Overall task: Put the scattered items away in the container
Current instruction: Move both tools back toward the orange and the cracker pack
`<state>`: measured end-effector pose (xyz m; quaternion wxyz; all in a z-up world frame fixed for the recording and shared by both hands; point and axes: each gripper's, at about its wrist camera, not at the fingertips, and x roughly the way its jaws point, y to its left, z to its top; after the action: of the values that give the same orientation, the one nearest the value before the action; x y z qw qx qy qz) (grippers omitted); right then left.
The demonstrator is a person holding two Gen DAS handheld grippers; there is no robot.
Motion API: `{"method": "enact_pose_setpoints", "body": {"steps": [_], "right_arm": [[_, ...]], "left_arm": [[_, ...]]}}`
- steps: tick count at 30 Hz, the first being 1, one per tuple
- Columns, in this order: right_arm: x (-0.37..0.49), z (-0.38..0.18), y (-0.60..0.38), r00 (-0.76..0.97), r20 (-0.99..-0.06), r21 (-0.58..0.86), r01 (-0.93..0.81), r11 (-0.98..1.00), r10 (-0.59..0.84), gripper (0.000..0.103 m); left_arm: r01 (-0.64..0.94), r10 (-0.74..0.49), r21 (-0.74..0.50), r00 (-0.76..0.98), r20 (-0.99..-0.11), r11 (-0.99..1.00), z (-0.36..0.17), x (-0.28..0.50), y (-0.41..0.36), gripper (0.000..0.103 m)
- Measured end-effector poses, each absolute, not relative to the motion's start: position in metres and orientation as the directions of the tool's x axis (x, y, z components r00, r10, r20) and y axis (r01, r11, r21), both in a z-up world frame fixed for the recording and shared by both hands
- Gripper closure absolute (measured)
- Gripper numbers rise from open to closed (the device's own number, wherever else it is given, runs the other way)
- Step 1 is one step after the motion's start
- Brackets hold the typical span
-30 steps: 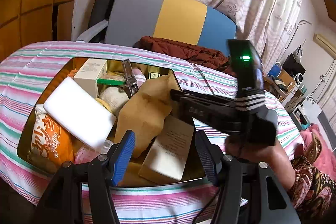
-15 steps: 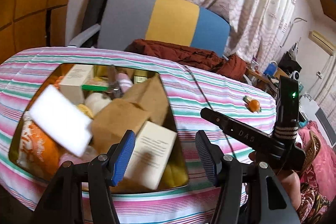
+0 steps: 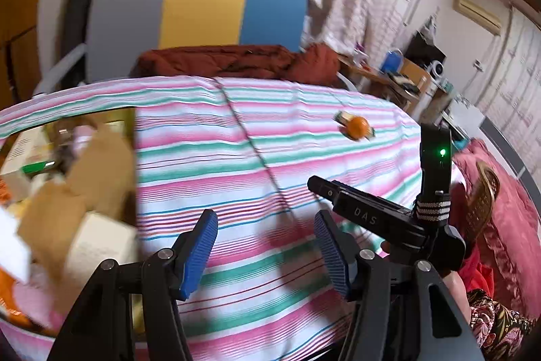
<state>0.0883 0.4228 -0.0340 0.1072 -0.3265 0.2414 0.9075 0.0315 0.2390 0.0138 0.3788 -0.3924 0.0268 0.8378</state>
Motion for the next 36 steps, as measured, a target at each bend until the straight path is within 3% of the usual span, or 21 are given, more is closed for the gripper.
{"method": "enact_pose_setpoints", "body": {"steps": [9,13,36], "right_arm": [[0.117,-0.034,0.485,-0.748,-0.645,0.358,-0.475,-0.804,0.155,0.062],[0.124,-0.031,0.504,-0.743,-0.640,0.349,-0.507,-0.788,0.194,0.057],[0.123,-0.035,0.567,-0.712,-0.644,0.284,-0.563,-0.776,0.281,0.057]], "left_arm": [[-0.701,0.604,-0.243,-0.326,-0.728,-0.671,-0.006,0.028,0.304,0.043],[-0.710,0.597,-0.239,-0.308,-0.741,-0.662,-0.013,0.026,0.320,0.043],[-0.727,0.559,-0.205,-0.283,-0.779,-0.655,-0.033,0.014,0.386,0.043]]}}
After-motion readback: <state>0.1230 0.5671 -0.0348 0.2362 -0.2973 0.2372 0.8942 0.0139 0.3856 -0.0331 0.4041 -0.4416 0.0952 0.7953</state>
